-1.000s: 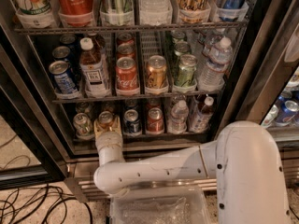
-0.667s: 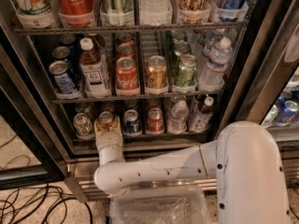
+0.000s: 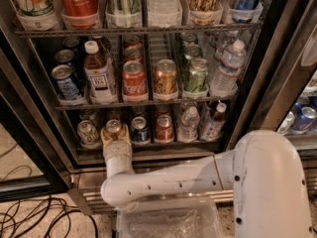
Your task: Pick orange can from bottom shelf of fridge
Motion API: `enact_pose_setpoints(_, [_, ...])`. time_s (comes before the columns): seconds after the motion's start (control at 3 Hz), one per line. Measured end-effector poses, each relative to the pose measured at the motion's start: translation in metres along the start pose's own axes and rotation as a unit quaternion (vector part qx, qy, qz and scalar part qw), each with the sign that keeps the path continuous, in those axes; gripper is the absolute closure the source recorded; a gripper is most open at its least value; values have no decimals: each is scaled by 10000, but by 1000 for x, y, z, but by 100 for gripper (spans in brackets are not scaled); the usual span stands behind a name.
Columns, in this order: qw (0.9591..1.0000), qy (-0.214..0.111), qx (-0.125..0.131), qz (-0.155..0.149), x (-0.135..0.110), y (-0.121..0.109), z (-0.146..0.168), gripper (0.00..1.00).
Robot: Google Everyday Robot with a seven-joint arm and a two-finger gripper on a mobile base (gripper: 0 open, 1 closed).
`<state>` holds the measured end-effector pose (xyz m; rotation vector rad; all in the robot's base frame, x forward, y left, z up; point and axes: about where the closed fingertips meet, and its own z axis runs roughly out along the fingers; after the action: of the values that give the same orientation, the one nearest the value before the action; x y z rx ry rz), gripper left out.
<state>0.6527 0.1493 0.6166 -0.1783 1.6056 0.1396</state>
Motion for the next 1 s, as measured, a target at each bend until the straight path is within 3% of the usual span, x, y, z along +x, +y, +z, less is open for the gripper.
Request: enact_pose_setpoints(1.0, [9999, -126, -32, -7, -16, 0, -13, 100])
